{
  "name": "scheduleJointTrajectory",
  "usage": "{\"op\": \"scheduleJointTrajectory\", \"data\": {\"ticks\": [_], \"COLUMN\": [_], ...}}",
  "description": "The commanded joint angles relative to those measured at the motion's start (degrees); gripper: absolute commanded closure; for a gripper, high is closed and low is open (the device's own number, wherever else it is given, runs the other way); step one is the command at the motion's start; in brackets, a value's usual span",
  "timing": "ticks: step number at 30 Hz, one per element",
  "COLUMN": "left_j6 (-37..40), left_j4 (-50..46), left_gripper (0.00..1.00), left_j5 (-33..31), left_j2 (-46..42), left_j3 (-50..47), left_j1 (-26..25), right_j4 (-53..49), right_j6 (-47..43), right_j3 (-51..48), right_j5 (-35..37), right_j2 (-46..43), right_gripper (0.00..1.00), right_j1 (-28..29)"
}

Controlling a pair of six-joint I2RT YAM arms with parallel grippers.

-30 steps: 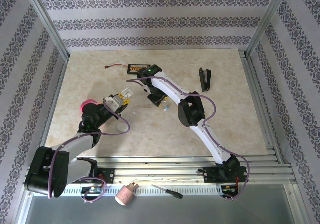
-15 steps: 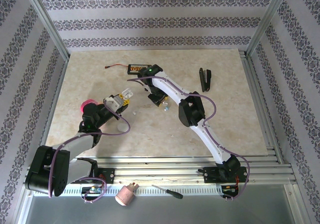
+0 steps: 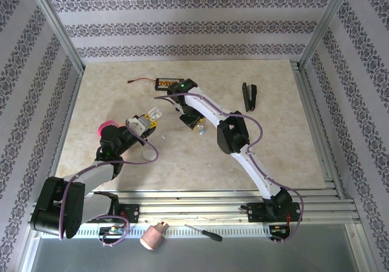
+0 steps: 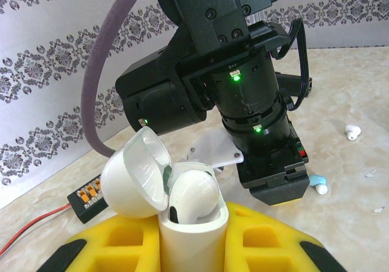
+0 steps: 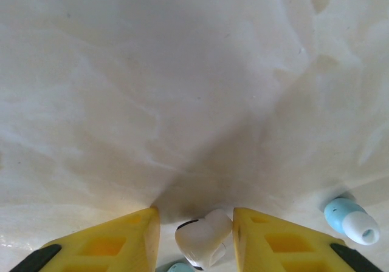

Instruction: Insert wireless bluetooth earbuds into charging case

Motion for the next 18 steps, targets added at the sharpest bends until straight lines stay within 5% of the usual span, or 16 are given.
{"op": "scheduleJointTrajectory", "data": {"ticks": [1,8,14,18], "left_j6": [0.0,-0.21,-0.26,-0.48], "left_j4": [1.72,2.06,2.06,2.15], "left_gripper": [1.0,1.0,1.0,1.0], "left_j5": [1.56,1.64,1.73,1.73], "left_j2": [-0.54,-0.52,-0.39,-0.36], "left_j3": [-0.13,-0.1,0.01,-0.02], "left_j1": [0.53,0.57,0.53,0.54], "right_j4": [-1.38,-1.34,-1.34,-0.91], "right_j6": [0.51,0.46,0.46,0.56], "right_j3": [-2.05,-2.74,-3.44,-4.72], "right_j5": [1.75,1.33,1.41,1.05], "right_j2": [0.28,0.11,-0.44,-1.62], "right_gripper": [0.62,0.66,0.6,0.67], "right_j1": [-1.24,-1.57,-1.54,-1.72]}}
